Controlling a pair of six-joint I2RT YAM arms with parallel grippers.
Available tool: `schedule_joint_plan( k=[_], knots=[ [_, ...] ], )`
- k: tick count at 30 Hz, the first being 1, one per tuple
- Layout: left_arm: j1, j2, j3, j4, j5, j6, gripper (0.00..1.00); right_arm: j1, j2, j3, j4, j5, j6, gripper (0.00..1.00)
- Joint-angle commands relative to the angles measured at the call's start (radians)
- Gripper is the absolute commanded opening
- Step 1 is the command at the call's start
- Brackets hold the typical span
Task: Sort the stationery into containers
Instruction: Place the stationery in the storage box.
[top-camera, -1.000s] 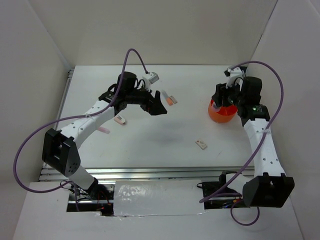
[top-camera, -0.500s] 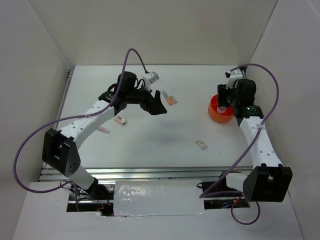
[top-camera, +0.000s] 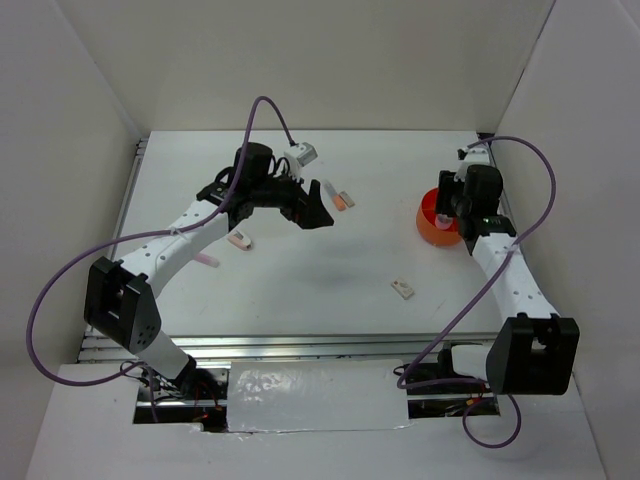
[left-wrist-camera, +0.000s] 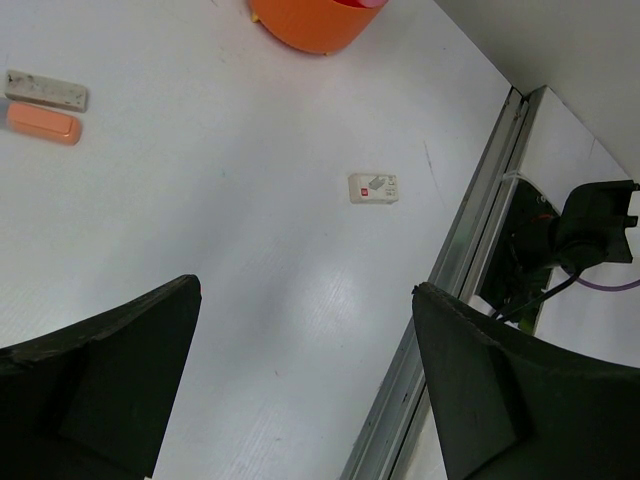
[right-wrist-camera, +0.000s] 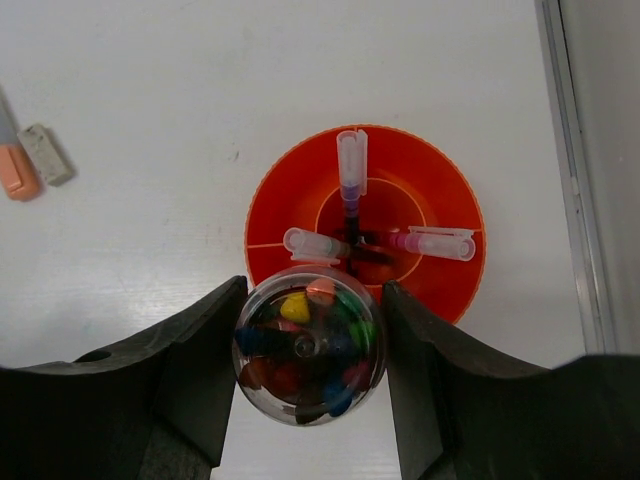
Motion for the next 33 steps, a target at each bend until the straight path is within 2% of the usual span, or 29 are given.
schedule_joint_plan(
  k=[1,10,24,28,31,33],
  knots=[
    [0.01,-0.015,0.007,0.04,0.006,0.015,0.99,0.009,-0.022,-0.019,0.116,0.048,0.089,0.0],
    [0.013,-0.015,0.0,0.049,0.012,0.012,0.99,0.014,-0.009,-0.037,0.141,0.085,0.16,0.0],
    [0.014,-0.012,-0.003,0.038,0.009,0.02,0.99,0.023,0.011,-0.163,0.2,0.074,0.123,0.0],
    [0.019,-0.009,-0.003,0.032,0.005,0.026,0.99,0.023,0.024,-0.171,0.199,0.065,0.12,0.26],
    [0.024,-0.008,-0.003,0.029,0.003,0.026,0.99,0.025,0.024,-0.178,0.2,0.064,0.117,0.32],
    [0.027,-0.008,-0.005,0.026,0.0,0.026,0.99,0.026,0.024,-0.185,0.2,0.065,0.114,0.29]
  ],
)
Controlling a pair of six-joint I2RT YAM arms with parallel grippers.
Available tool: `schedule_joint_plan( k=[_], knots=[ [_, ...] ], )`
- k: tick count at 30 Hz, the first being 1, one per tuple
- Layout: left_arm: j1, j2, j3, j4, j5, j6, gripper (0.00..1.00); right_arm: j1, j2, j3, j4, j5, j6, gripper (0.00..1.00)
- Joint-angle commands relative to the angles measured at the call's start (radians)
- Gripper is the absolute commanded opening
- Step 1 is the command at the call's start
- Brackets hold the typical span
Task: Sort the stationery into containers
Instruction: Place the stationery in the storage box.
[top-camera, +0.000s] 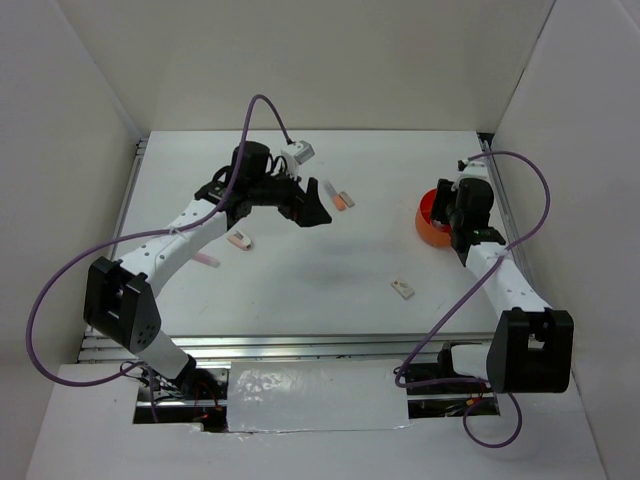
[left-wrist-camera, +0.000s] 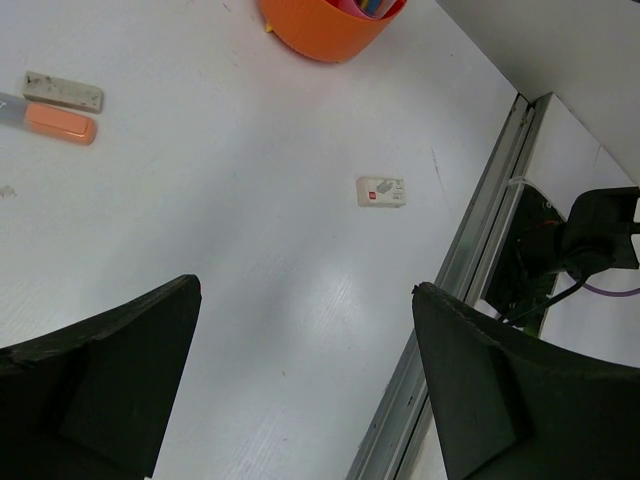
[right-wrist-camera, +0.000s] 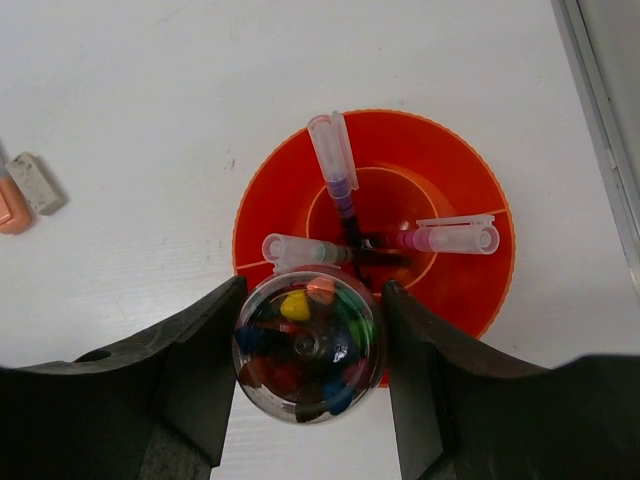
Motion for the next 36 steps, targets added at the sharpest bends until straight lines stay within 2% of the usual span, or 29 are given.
schedule_joint_plan(
  k=[1,3,4,6,36],
  knots=[
    [0.012,-0.008,-0.004,0.017,-0.001,0.026,0.99,0.01,0.013,-0.033,-0.005,0.0,-0.009,0.26],
    [0.017,-0.003,-0.005,0.012,-0.002,0.026,0.99,0.012,0.008,-0.054,-0.005,0.003,-0.012,0.18],
    [0.018,-0.003,-0.004,0.015,0.0,0.024,0.99,0.015,0.013,-0.059,-0.005,0.008,-0.011,0.07],
    [0.023,-0.003,-0.002,0.014,0.003,0.023,0.99,0.015,0.019,-0.068,-0.005,0.019,-0.003,0.0],
    [0.051,0.029,0.002,-0.008,0.006,0.026,0.99,-0.002,0.116,-0.099,-0.011,0.022,0.009,0.0]
  ],
)
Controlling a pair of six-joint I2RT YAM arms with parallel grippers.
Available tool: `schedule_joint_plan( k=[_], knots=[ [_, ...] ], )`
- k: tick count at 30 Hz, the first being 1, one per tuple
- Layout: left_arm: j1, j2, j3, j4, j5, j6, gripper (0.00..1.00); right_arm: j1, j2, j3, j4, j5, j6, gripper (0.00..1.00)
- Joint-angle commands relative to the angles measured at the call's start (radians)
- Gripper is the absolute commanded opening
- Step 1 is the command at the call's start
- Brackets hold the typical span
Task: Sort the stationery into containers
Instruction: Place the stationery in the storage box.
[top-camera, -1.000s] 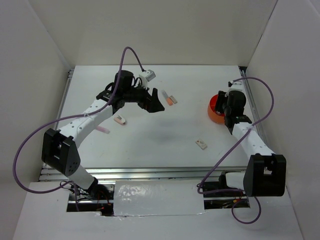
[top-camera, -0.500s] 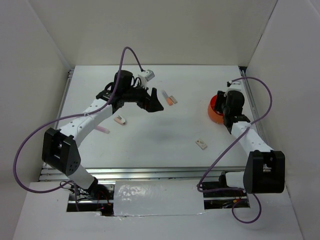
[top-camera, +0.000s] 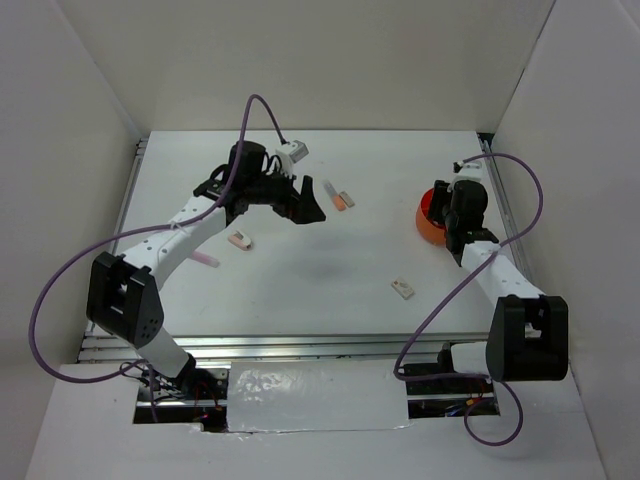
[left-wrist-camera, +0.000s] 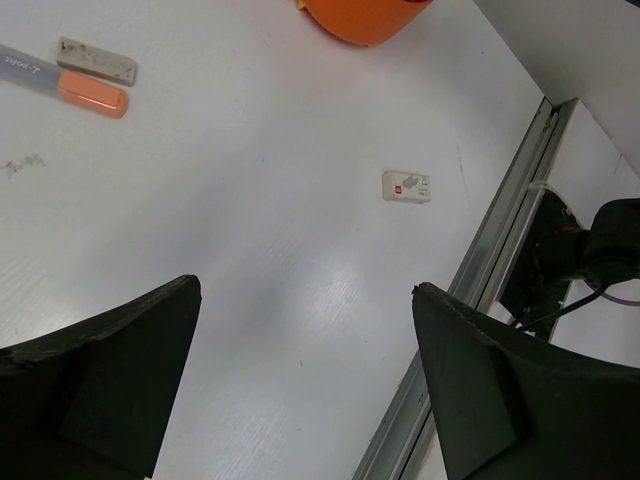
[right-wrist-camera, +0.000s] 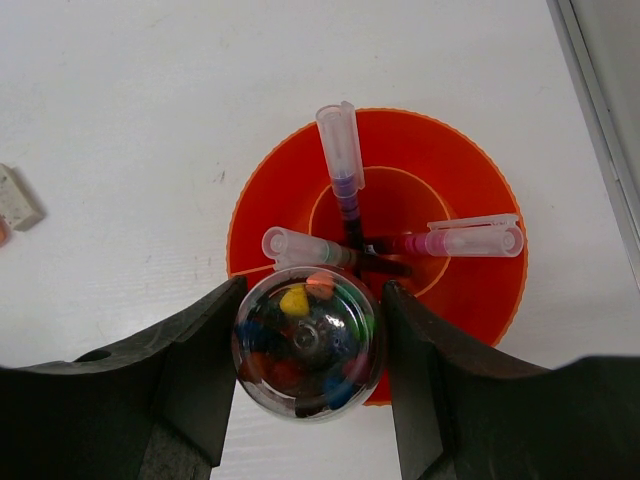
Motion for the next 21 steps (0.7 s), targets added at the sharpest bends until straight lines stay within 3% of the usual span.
schedule_joint_plan(
  k=[1,5,13,15,21],
  knots=[
    [0.01,0.0,0.004,0.012,0.013,0.025,0.99,-0.008,0.045,-0.058,-0.131,-0.011,0.022,0.0],
    [0.015,0.001,0.009,0.01,0.019,0.027,0.99,-0.005,0.019,-0.055,-0.143,-0.026,0.023,0.03],
    [0.013,-0.003,0.018,0.005,0.016,0.028,0.99,0.014,-0.081,-0.036,-0.203,-0.051,0.034,0.49],
    [0.015,-0.005,0.021,0.004,0.007,0.033,0.99,0.014,-0.119,-0.029,-0.214,-0.047,0.032,0.65],
    [0.013,0.001,0.035,-0.01,0.004,0.036,0.99,0.044,-0.141,0.005,-0.222,-0.026,0.02,0.77]
  ],
)
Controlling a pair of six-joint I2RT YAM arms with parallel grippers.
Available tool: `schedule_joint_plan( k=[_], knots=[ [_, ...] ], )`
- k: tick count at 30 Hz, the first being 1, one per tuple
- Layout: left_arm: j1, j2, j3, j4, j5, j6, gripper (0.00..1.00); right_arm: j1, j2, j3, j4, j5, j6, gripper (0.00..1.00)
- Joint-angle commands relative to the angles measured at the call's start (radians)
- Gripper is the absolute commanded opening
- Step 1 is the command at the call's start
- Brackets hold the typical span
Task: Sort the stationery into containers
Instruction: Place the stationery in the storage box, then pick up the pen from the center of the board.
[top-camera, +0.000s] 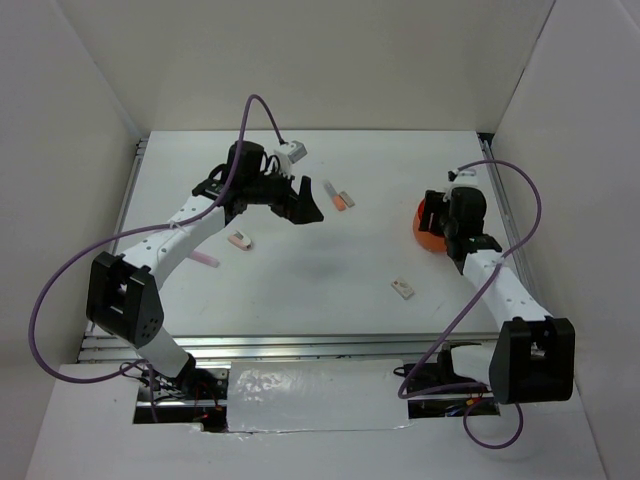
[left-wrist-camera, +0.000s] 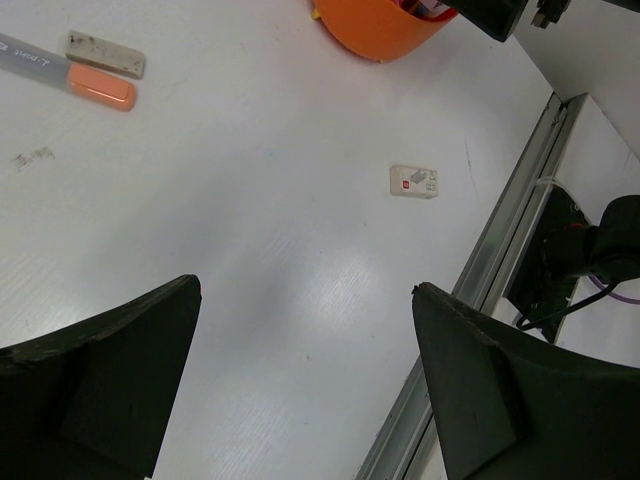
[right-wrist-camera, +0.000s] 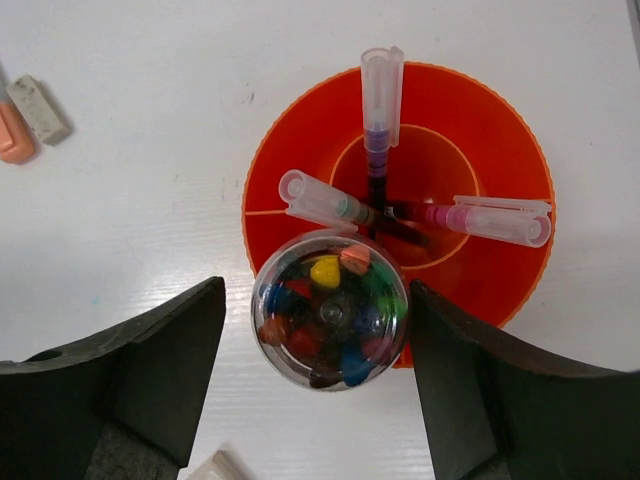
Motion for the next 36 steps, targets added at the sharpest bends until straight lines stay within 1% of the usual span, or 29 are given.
schedule_joint_plan(
  k=[1,2,8,12,13,15,16,17,18,19,20,21,22,23,24,25,26,27,28,29,30,31,32,34,36],
  knots=[
    [0.007,0.0,0.035,0.005,0.005,0.018,0.99,0.008,-0.025,0.034,-0.051,0.012,0.0,0.79],
    [0.007,-0.002,0.035,0.005,0.002,0.02,0.99,0.007,-0.025,0.041,-0.053,0.012,-0.001,0.82],
    [0.007,-0.013,0.038,-0.004,-0.016,0.032,0.99,-0.001,-0.042,0.1,-0.076,0.013,-0.006,0.93],
    [0.012,-0.027,0.045,-0.027,-0.075,0.052,0.99,-0.009,-0.065,0.159,-0.104,0.007,-0.02,0.95],
    [0.016,-0.033,0.05,-0.056,-0.09,0.06,0.99,-0.037,-0.071,0.173,-0.111,0.003,-0.027,0.96],
    [0.03,-0.036,0.079,-0.108,-0.115,0.092,0.99,-0.047,-0.093,0.219,-0.146,-0.026,-0.041,0.96],
    [0.062,-0.04,0.084,-0.126,-0.087,0.115,0.99,-0.051,-0.1,0.236,-0.16,-0.04,-0.05,0.96],
    [0.091,-0.043,0.087,-0.178,-0.043,0.148,0.99,-0.056,-0.119,0.253,-0.189,-0.056,-0.085,0.96],
    [0.117,-0.05,0.082,-0.206,0.003,0.25,0.99,-0.059,-0.134,0.276,-0.197,-0.08,-0.099,0.96],
    [0.175,-0.068,0.078,-0.232,0.061,0.297,0.99,-0.064,-0.169,0.279,-0.2,-0.155,-0.119,0.96],
    [0.208,-0.077,0.076,-0.301,0.089,0.414,0.99,-0.071,-0.186,0.288,-0.212,-0.19,-0.162,0.96],
    [0.269,-0.088,0.082,-0.355,0.117,0.496,0.99,-0.071,-0.202,0.294,-0.22,-0.217,-0.184,0.96],
    [0.294,-0.086,0.096,-0.419,0.135,0.58,0.99,-0.07,-0.217,0.305,-0.235,-0.279,-0.205,0.96],
    [0.32,-0.082,0.132,-0.564,0.123,0.677,0.99,-0.071,-0.219,0.331,-0.277,-0.312,-0.237,0.96],
    [0.37,-0.053,0.151,-0.646,0.108,0.877,0.99,-0.071,-0.217,0.345,-0.298,-0.342,-0.253,0.96],
    [0.393,-0.037,0.168,-0.72,0.091,0.971,0.98,-0.073,-0.208,0.357,-0.35,-0.417,-0.265,0.96],
    [0.421,-0.015,0.185,-0.84,0.045,1.126,0.92,-0.074,-0.203,0.377,-0.372,-0.456,-0.28,0.95],
    [0.481,0.031,0.193,-0.901,0.03,1.203,0.9,-0.075,-0.19,0.382,-0.392,-0.494,-0.285,0.95],
    [0.505,0.054,0.199,-0.948,0.01,1.263,0.87,-0.075,-0.182,0.385,-0.428,-0.532,-0.291,0.95],
    [0.533,0.076,0.2,-0.985,-0.03,1.366,0.82,-0.073,-0.174,0.391,-0.444,-0.597,-0.293,0.95],
    [0.58,0.11,0.197,-1.019,-0.049,1.402,0.78,-0.068,-0.157,0.393,-0.455,-0.625,-0.288,0.94],
    [0.601,0.121,0.177,-1.022,-0.068,1.475,0.76,-0.064,-0.148,0.397,-0.479,-0.669,-0.288,0.94],
    [0.619,0.13,0.162,-1.022,-0.108,1.518,0.72,-0.059,-0.139,0.4,-0.489,-0.684,-0.285,0.93],
    [0.654,0.138,0.101,-0.974,-0.157,1.611,0.7,-0.05,-0.117,0.402,-0.499,-0.708,-0.273,0.93],
    [0.667,0.135,0.059,-0.908,-0.199,1.655,0.69,-0.03,-0.096,0.409,-0.515,-0.726,-0.27,0.93]
  ],
)
